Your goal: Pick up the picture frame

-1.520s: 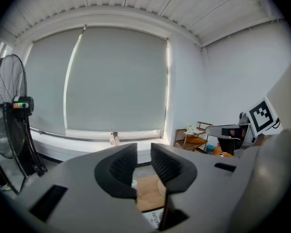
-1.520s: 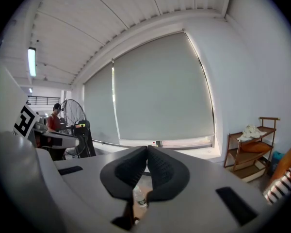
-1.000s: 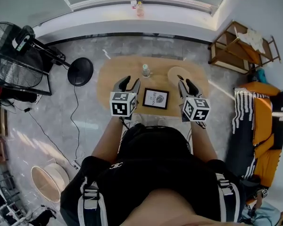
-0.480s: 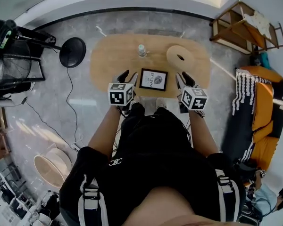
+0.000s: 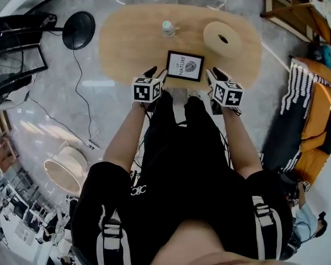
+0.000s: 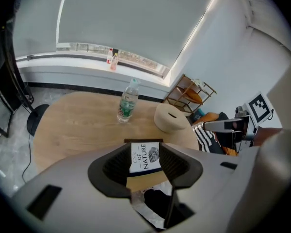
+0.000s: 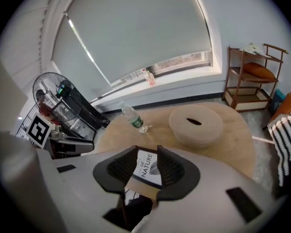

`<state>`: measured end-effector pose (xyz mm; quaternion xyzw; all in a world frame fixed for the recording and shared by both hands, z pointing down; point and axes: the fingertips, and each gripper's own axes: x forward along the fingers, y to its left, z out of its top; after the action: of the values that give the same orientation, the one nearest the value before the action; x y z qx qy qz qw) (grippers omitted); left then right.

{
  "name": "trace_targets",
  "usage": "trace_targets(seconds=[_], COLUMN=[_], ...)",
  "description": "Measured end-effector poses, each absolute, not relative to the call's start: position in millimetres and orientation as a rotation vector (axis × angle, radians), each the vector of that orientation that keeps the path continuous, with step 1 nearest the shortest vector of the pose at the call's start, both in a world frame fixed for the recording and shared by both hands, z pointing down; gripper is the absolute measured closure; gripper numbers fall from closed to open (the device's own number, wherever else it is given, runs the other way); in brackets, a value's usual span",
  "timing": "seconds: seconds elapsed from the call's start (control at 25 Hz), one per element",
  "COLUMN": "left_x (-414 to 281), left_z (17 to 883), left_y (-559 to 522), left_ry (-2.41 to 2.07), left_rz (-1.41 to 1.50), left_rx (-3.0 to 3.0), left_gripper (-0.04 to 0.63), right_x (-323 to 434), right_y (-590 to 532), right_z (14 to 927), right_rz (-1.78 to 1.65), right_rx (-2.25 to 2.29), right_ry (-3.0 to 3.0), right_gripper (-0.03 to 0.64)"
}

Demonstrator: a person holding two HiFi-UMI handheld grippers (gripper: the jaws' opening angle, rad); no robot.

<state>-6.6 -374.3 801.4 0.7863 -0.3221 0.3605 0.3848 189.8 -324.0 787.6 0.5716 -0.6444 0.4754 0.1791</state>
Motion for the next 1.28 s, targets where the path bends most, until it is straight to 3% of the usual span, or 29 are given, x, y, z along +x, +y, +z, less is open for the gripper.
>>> trace_targets(seconds=[0.28, 0.68, 1.28], left_x=[5, 10, 11], left_z=[875, 984, 1067], left_y=[-372, -389, -381], left_ry=[-0.758, -0.766, -0.766], left_rz=[0.964, 1.004, 1.078], left_rx=[1.927, 1.813, 1.728], left_gripper=[0.400, 0.400, 0.402], right_x=[191, 194, 189], right_y=[-306, -316, -324], right_z=[888, 1012, 1075], right_rz=[1.531, 1.544, 1.528], right_rx=[1.542, 1.452, 1.414], right_ry=[-1.670, -1.583, -1.552], right_gripper=[0.472, 0.471, 0.494])
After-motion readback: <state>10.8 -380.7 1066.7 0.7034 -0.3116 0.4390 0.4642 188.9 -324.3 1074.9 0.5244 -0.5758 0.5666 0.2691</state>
